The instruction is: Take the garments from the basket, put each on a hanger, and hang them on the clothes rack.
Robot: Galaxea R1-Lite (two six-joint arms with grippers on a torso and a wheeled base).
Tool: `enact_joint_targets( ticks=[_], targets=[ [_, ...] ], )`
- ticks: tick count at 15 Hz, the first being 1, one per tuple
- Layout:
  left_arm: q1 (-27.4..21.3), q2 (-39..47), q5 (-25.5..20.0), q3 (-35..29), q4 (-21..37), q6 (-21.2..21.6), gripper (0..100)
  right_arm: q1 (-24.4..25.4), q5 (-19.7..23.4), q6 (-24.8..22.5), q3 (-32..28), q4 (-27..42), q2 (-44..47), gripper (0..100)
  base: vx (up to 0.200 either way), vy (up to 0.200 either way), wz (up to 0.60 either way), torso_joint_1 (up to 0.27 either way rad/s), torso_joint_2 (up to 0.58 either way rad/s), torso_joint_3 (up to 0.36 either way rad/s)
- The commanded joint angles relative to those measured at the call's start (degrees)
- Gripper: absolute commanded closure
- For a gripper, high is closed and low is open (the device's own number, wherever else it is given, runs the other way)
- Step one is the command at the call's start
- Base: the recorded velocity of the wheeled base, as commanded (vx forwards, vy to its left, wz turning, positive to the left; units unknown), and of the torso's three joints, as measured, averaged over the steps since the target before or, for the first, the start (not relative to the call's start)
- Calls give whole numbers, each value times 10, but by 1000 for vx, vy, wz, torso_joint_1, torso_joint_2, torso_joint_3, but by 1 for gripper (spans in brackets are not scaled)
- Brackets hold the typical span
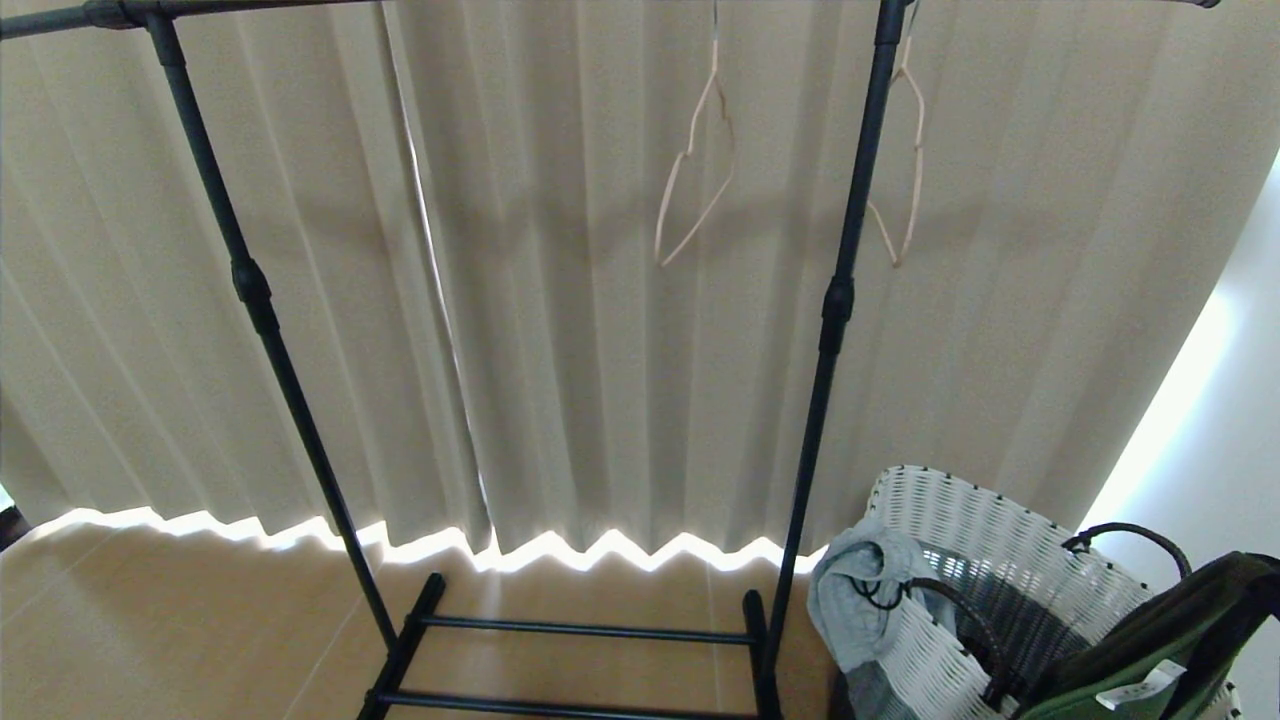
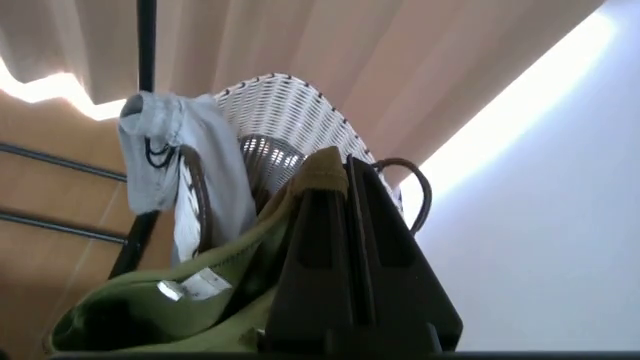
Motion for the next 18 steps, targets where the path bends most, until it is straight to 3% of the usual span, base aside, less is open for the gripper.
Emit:
enact_joint_targets(
  ticks=[1, 7, 15, 18],
  targets=[
    [0, 0, -1, 0, 0, 0, 0, 0, 0, 0, 1, 2, -27, 100, -200, 0, 0, 2, 2, 7],
    [0, 1, 0, 0, 1, 0, 0, 0, -1, 0, 5, 3, -30, 100, -200, 0, 0, 2, 2, 2],
    [0, 0, -1, 0, 0, 0, 0, 0, 5, 0, 10, 3, -29, 100, 0, 0, 0, 0, 0, 0],
    [0, 0, -1, 0, 0, 0, 0, 0, 5, -1, 10, 3, -29, 100, 0, 200, 0, 2, 2, 2]
  ],
)
